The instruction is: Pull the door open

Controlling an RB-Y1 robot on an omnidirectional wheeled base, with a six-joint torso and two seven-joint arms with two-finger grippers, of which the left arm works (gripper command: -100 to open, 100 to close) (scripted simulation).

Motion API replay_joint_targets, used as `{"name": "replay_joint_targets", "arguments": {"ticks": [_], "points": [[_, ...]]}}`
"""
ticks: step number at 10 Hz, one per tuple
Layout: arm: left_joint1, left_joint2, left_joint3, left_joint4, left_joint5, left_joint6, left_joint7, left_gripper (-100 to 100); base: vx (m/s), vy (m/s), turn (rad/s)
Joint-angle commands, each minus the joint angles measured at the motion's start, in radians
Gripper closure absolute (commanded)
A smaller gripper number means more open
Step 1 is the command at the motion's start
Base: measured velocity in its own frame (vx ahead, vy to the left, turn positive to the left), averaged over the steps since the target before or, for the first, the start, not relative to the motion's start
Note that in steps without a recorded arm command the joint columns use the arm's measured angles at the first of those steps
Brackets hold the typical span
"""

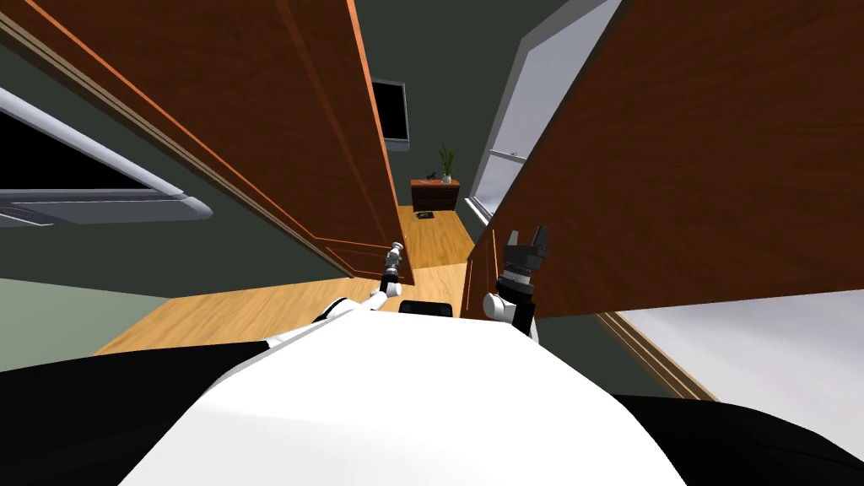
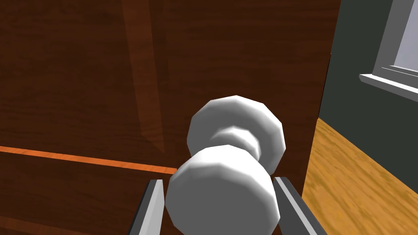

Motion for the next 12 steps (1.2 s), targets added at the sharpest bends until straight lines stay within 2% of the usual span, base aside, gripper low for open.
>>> {"name": "replay_joint_targets", "arguments": {"ticks": [1, 3, 6, 9, 10, 11, 12], "points": [[0.009, 0.025, 0.0, -0.016, 0.001, 0.002, 0.014, 100, -0.209, 0.038, -0.07], [0.012, 0.048, -0.014, -0.017, -0.006, 0.004, 0.043, 100, -0.204, 0.067, -0.149], [0.012, 0.048, -0.014, -0.017, -0.006, 0.004, 0.043, 100, -0.035, 0.011, -0.014], [0.016, 0.078, -0.034, -0.017, -0.017, 0.008, 0.086, 100, -0.03, 0.037, -0.167], [0.016, 0.078, -0.034, -0.017, -0.017, 0.008, 0.086, 100, -0.033, 0.04, -0.114], [0.019, 0.095, -0.048, -0.018, -0.024, 0.01, 0.113, 100, -0.011, 0.035, -0.225], [0.019, 0.095, -0.048, -0.018, -0.024, 0.01, 0.113, 100, -0.007, 0.034, -0.116]]}}
